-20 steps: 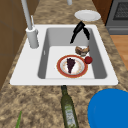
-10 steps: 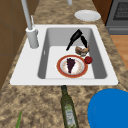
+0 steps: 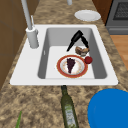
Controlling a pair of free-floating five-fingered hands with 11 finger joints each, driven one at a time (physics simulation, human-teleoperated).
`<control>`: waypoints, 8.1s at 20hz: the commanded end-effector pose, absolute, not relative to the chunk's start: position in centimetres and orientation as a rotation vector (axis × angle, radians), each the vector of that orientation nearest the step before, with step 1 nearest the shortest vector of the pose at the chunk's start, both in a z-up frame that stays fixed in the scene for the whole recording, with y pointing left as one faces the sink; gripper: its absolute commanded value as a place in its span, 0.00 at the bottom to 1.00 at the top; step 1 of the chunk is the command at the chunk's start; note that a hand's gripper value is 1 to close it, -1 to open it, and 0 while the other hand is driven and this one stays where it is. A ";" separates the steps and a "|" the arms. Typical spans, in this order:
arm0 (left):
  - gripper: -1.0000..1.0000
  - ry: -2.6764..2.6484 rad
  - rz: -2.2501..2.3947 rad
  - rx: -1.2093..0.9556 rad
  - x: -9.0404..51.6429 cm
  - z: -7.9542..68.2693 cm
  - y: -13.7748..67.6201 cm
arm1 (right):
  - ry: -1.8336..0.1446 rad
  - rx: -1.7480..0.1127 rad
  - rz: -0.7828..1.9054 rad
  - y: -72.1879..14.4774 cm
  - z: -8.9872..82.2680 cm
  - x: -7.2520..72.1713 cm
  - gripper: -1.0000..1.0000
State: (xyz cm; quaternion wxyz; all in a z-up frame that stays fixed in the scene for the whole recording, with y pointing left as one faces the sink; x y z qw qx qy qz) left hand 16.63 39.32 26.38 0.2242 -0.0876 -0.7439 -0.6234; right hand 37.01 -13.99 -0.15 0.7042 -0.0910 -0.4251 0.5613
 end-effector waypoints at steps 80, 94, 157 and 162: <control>0.50 -2.053 -1.720 -0.242 16.6 26.4 39.3 | -0.775 -0.888 1.364 -4.6 6.0 37.2 1.00; 0.50 -2.053 -1.720 -0.242 16.6 26.4 39.3 | -0.800 -0.871 1.354 -13.2 16.3 34.0 1.00; 0.50 -2.053 -1.720 -0.242 16.6 26.4 39.3 | -0.769 -0.678 1.316 -50.1 8.0 28.5 1.00; 0.50 -2.053 -1.720 -0.242 16.6 26.4 39.3 | -0.782 -0.696 1.308 -48.9 9.9 27.1 0.00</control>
